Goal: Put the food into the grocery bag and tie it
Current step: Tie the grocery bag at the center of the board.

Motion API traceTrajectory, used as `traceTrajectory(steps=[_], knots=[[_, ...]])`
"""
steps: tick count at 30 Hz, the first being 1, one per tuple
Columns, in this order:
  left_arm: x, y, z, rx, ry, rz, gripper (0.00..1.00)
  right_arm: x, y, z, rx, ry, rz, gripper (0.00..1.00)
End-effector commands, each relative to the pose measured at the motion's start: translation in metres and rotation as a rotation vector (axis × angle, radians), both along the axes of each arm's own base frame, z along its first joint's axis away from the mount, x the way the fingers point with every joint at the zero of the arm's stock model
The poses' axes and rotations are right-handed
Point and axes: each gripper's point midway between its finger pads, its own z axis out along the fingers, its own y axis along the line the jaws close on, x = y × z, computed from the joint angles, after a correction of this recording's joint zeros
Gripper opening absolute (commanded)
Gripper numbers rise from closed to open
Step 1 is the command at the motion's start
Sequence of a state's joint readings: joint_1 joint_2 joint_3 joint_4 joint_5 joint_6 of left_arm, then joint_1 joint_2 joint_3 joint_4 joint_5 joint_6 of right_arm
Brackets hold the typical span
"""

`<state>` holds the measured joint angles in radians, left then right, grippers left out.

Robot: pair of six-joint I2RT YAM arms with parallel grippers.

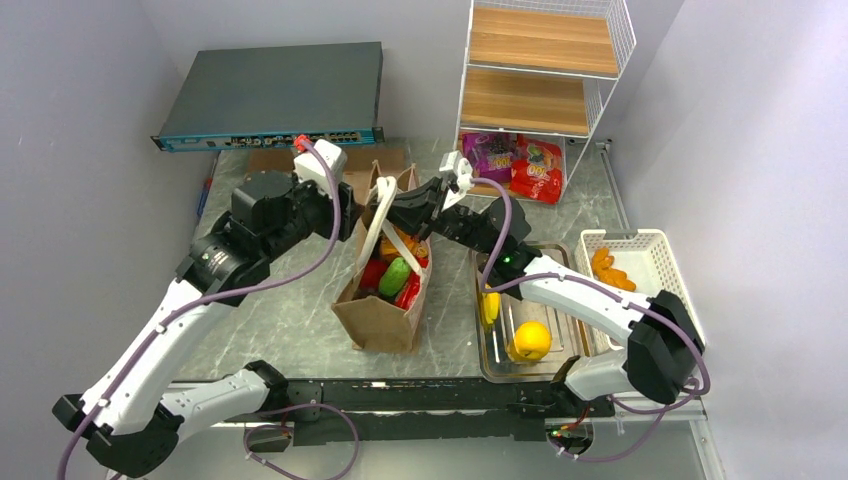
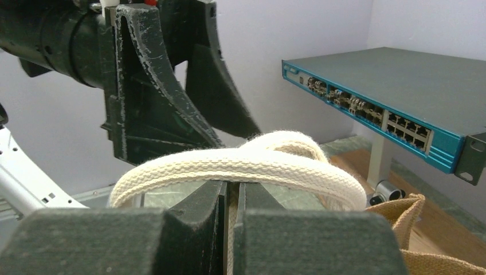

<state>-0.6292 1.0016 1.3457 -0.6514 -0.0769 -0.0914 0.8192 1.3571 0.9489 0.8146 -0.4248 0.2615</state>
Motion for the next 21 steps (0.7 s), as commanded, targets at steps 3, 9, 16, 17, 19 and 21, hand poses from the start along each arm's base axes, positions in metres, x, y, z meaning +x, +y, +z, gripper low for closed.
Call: traceTrajectory(steps=[3,9,16,17,19,21], knots=[[0.009,-0.031,0.040,-0.081,-0.268,-0.217,0.62,-0.038,-0.018,0.075,0.122,-0.208,0.078,0.00],[0.006,-0.040,0.031,-0.086,-0.300,-0.330,0.75,-0.042,-0.016,0.073,0.108,-0.215,0.106,0.00],[-0.005,-0.047,0.039,-0.128,-0.428,-0.446,0.73,-0.046,-0.014,0.071,0.066,-0.215,0.139,0.00],[-0.007,-0.047,0.038,-0.145,-0.427,-0.462,0.73,-0.046,-0.015,0.072,0.065,-0.217,0.142,0.00],[-0.010,-0.048,0.042,-0.170,-0.450,-0.500,0.72,-0.047,-0.017,0.072,0.065,-0.210,0.155,0.00],[-0.011,-0.049,0.042,-0.179,-0.446,-0.522,0.69,-0.047,-0.020,0.073,0.069,-0.201,0.168,0.00]])
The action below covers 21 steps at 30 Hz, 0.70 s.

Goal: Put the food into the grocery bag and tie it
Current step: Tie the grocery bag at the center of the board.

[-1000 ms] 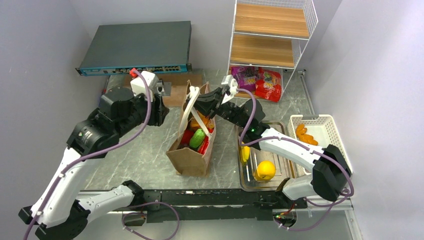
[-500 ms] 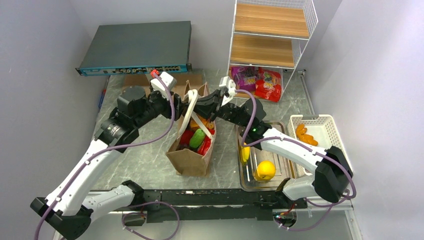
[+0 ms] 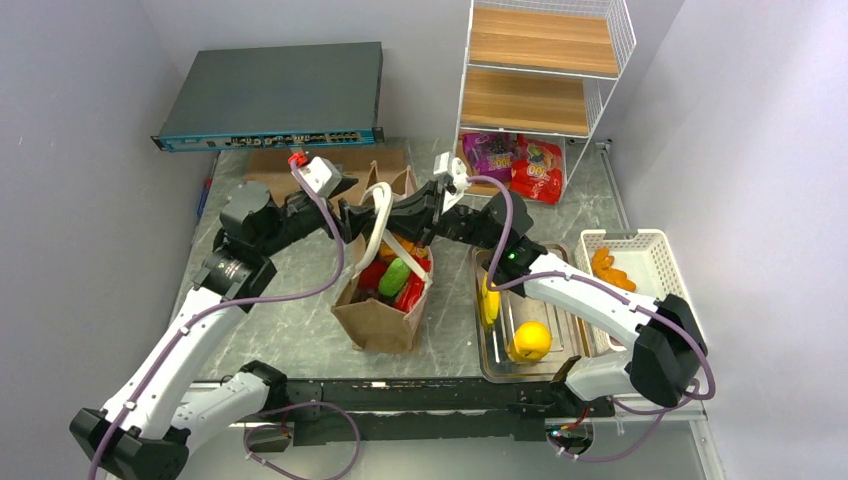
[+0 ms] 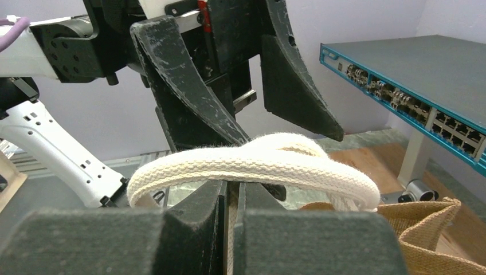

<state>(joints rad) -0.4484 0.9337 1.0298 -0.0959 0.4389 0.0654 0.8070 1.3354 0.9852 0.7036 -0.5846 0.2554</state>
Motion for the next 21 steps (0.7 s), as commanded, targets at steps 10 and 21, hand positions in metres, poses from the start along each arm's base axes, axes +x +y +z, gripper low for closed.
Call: traceTrajectory(steps=[10,21], knots=[[-0.020,-0.022,0.041,-0.138,-0.111,-0.207,0.64,-0.031,-0.024,0.076,0.171,-0.154,0.116,0.00],[-0.021,-0.030,0.041,-0.183,-0.173,-0.260,0.55,-0.038,-0.029,0.080,0.165,-0.148,0.181,0.00]])
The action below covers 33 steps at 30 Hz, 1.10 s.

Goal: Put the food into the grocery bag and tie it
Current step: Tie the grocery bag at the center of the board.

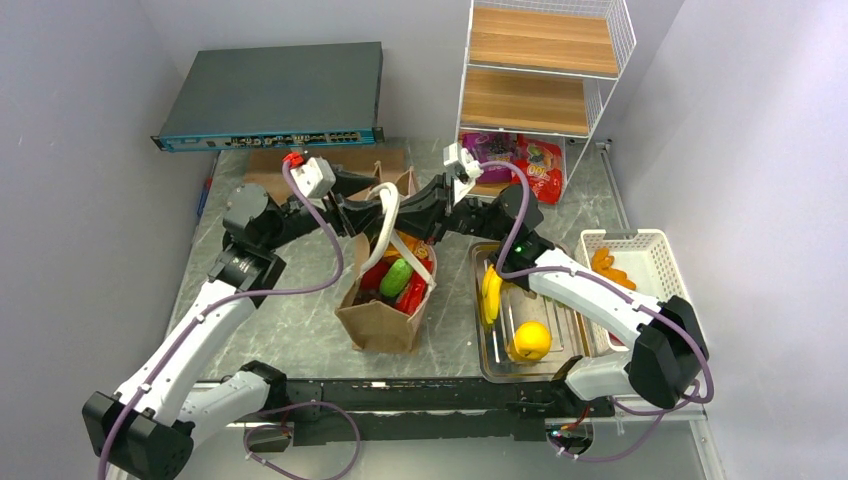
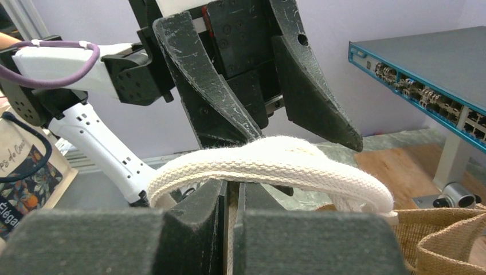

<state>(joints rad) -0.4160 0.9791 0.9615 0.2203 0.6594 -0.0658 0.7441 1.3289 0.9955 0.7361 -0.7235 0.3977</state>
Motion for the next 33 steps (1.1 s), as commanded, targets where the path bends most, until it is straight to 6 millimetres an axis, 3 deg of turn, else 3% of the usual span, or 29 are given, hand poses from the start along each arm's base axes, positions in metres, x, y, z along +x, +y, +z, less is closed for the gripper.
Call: traceTrajectory(steps=[1,5,10,13,23,28,31,33], knots=[[-0.012,-0.005,0.017,-0.052,-0.086,-0.061,0.52,-0.029,-0.016,0.071,0.166,-0.202,0.067,0.00],[-0.015,-0.007,0.018,-0.064,-0.101,-0.083,0.50,-0.030,-0.019,0.070,0.171,-0.197,0.080,0.00],[-0.014,-0.009,0.017,-0.075,-0.110,-0.093,0.67,-0.032,-0.019,0.070,0.175,-0.180,0.116,0.00],[-0.010,-0.010,0.018,-0.078,-0.108,-0.090,0.66,-0.033,-0.019,0.069,0.172,-0.173,0.132,0.00],[-0.014,-0.014,0.021,-0.082,-0.099,-0.126,0.30,-0.035,-0.018,0.067,0.165,-0.168,0.155,0.00],[-0.010,-0.007,0.025,-0.068,-0.066,-0.068,0.03,-0.030,-0.019,0.068,0.159,-0.164,0.120,0.00],[-0.002,0.003,0.027,-0.057,-0.046,0.020,0.00,-0.026,-0.020,0.067,0.149,-0.152,0.087,0.02],[0.000,0.009,0.028,-0.050,-0.044,0.059,0.00,-0.023,-0.021,0.067,0.140,-0.143,0.065,0.10]])
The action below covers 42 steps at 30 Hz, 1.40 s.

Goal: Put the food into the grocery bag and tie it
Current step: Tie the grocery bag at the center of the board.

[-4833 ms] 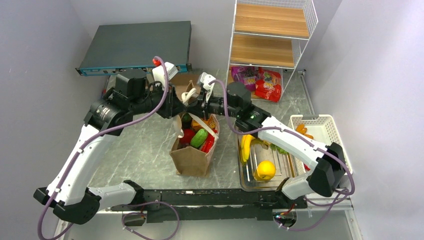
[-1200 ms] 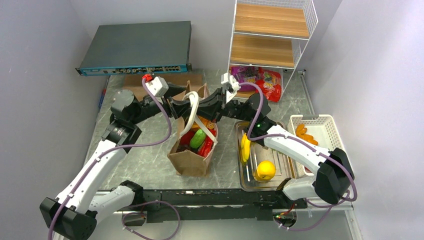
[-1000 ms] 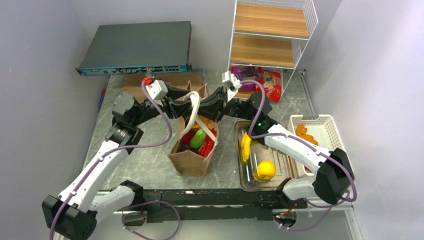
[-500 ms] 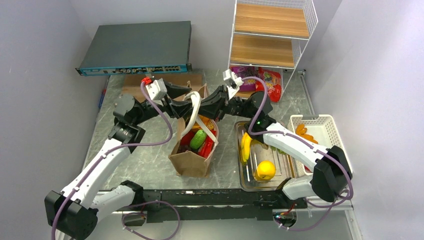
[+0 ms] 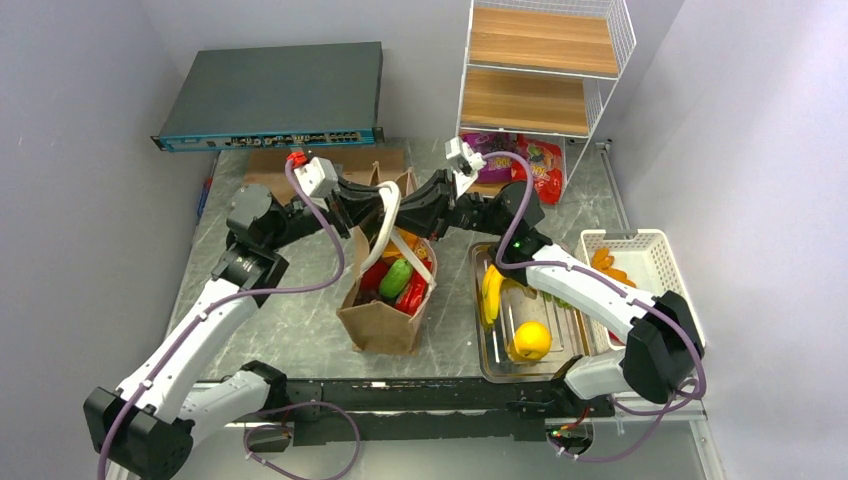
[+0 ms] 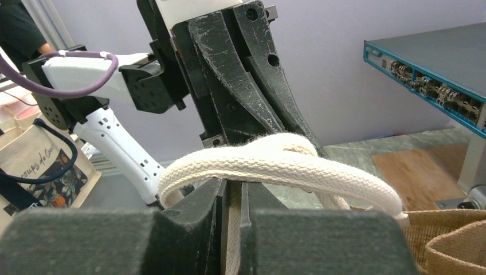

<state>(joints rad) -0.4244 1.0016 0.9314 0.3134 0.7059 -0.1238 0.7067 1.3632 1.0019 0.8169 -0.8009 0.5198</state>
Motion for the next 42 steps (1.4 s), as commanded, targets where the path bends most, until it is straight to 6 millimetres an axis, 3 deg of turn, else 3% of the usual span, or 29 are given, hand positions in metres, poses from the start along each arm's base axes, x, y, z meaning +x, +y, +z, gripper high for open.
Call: traceTrajectory(steps=[1,3,6,10,23,31,37,42], knots=[[0.006,0.021,0.031,-0.017,-0.047,0.144,0.00,-0.022,-0.017,0.065,0.127,-0.192,-0.018,0.14],[0.008,0.026,0.032,-0.008,-0.041,0.177,0.00,-0.021,-0.019,0.064,0.122,-0.187,-0.032,0.32],[0.013,0.034,0.034,0.003,-0.031,0.237,0.00,-0.021,-0.020,0.062,0.116,-0.177,-0.042,0.48],[0.019,0.045,0.032,0.008,-0.018,0.314,0.00,-0.021,-0.023,0.060,0.107,-0.164,-0.054,0.58],[0.023,0.056,0.021,0.012,-0.012,0.384,0.00,-0.005,-0.028,0.044,0.013,-0.004,-0.169,0.66],[0.018,0.059,0.015,0.020,-0.032,0.386,0.00,-0.008,-0.038,0.032,-0.050,0.097,-0.210,0.66],[0.014,0.059,0.010,0.043,-0.054,0.373,0.00,0.029,-0.049,0.012,-0.144,0.025,-0.427,0.66],[0.009,0.055,0.006,0.046,-0.050,0.341,0.00,0.058,-0.037,-0.017,-0.279,-0.011,-0.465,0.67]])
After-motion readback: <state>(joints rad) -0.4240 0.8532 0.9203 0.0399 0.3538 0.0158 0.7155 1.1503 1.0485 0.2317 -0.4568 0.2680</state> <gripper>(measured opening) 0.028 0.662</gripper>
